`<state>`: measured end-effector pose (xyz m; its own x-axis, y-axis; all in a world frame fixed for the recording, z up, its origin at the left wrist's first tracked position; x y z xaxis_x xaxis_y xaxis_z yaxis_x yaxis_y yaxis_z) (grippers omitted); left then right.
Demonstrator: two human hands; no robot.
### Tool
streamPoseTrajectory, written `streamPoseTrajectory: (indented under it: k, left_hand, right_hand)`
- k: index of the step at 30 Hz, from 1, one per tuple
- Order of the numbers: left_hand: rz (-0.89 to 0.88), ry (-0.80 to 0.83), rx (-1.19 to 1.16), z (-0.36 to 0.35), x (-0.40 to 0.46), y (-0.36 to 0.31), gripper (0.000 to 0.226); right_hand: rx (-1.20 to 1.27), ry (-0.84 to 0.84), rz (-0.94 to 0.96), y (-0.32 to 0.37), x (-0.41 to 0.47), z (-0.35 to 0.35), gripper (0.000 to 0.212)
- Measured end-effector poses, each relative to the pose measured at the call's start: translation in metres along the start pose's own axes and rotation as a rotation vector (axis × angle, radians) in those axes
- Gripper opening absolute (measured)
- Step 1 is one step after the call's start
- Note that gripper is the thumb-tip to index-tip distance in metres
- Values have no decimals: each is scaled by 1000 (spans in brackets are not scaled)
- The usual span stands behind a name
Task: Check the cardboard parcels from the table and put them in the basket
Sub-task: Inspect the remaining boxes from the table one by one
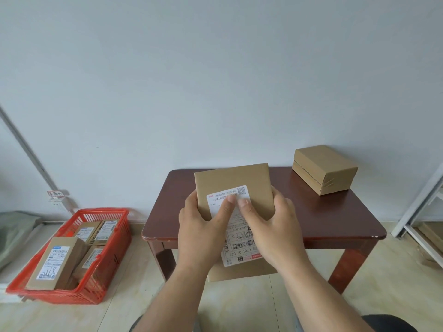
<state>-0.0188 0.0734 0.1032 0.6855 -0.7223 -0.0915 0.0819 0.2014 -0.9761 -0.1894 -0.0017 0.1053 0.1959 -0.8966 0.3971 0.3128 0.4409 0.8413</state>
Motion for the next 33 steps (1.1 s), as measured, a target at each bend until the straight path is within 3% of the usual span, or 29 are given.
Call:
streamPoseTrajectory:
  k: [6, 10, 15, 19, 22, 26, 33]
  left_hand:
    - [-3, 1, -38, -4, -14, 5, 70]
    - [50, 34, -123, -1, -10, 0, 60]
    - [4, 23, -112, 2, -7, -7, 80]
    - [-78, 22, -99, -2, -14, -13, 50]
    - [-85, 16, -101, -4, -16, -11, 54]
    - [-18, 36, -163, -1, -12, -11, 66]
    - [34, 47, -187, 2, -15, -13, 41]
  right_hand:
    - [54, -43, -78, 1, 7, 7, 83]
    - [108, -36, -69, 2, -4, 2, 68]
    - [171, -31, -80, 2, -10, -2, 57]
    - [189, -62, -58, 4, 0, -2, 79]
    - [184, -65, -48, 5, 4, -2, 97]
    - [241, -49, -79, 4, -2, -2, 74]
    - [365, -6, -170, 6, -9, -8, 43]
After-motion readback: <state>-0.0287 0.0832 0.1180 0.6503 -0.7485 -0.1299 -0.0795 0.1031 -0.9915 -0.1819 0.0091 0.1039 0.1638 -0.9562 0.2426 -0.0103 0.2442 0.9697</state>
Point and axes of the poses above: each hand's wrist, its own x-axis towards the middle knuckle, its own z-axis out of the back of the hand, y = z × x, the point moved 7 cm from there along x, towards the middle knuckle, and after that the axes turned 12 degrees about z, right-handed, at the moved point
